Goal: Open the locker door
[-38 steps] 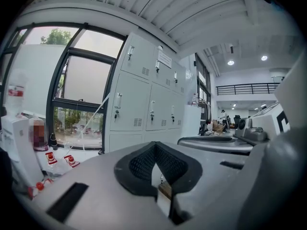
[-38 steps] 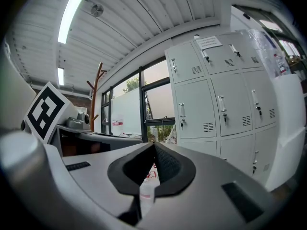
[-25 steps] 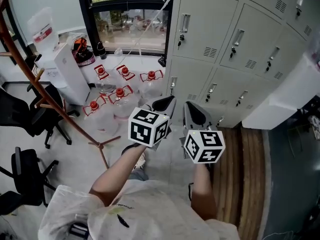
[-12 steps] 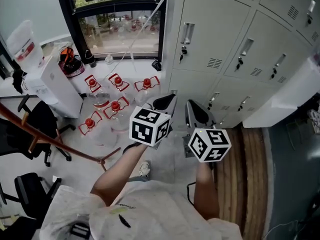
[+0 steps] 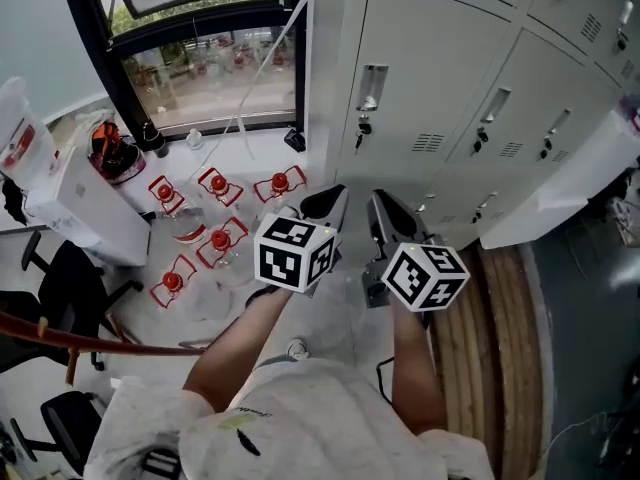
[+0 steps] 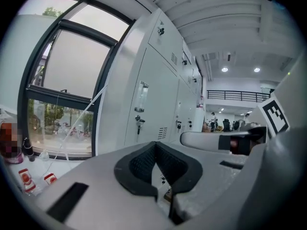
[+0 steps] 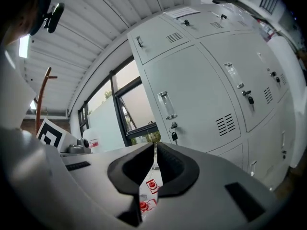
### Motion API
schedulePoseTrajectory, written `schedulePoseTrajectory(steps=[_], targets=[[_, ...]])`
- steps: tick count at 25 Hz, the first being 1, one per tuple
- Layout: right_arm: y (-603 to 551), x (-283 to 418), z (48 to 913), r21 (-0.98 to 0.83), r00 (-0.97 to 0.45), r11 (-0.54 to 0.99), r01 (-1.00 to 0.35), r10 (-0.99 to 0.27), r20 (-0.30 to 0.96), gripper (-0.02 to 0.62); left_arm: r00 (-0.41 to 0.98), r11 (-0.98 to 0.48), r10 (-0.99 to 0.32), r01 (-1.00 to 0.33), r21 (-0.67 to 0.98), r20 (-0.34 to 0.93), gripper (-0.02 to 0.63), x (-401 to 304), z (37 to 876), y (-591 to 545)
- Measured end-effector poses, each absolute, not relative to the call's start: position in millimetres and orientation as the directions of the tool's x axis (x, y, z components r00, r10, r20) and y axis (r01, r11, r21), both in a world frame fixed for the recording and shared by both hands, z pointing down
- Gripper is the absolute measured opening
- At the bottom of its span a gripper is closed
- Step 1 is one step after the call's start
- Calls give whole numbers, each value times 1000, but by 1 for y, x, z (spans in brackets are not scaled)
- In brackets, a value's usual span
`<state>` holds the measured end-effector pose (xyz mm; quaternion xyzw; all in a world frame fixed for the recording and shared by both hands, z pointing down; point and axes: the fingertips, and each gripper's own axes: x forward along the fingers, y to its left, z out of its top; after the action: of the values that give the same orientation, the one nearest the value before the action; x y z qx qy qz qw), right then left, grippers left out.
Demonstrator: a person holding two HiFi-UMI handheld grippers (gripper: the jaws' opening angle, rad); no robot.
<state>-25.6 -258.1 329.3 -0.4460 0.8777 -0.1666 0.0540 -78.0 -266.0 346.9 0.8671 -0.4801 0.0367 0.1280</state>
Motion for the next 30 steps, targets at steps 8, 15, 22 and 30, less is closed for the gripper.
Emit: schedulePoseTrajectory(steps=[8, 15, 22, 30], targets=[[-307, -37, 329, -486, -564, 494, -721, -825, -1, 5, 586, -561, -790, -810, 173, 181, 5, -90, 347, -309], [-338, -45, 324, -523, -540, 477, -706, -841, -37, 6, 610, -586, -772, -792, 171, 181, 5, -99, 351, -334], [-359, -50, 321, -456, -526, 478, -750, -850, -27, 101, 631, -609, -757, -776, 165, 173, 5, -99, 352, -350], [-384, -52, 325, -183, -434, 418, -890, -899, 52, 129, 642, -624, -749, -766, 151, 165, 5, -102, 350, -361]])
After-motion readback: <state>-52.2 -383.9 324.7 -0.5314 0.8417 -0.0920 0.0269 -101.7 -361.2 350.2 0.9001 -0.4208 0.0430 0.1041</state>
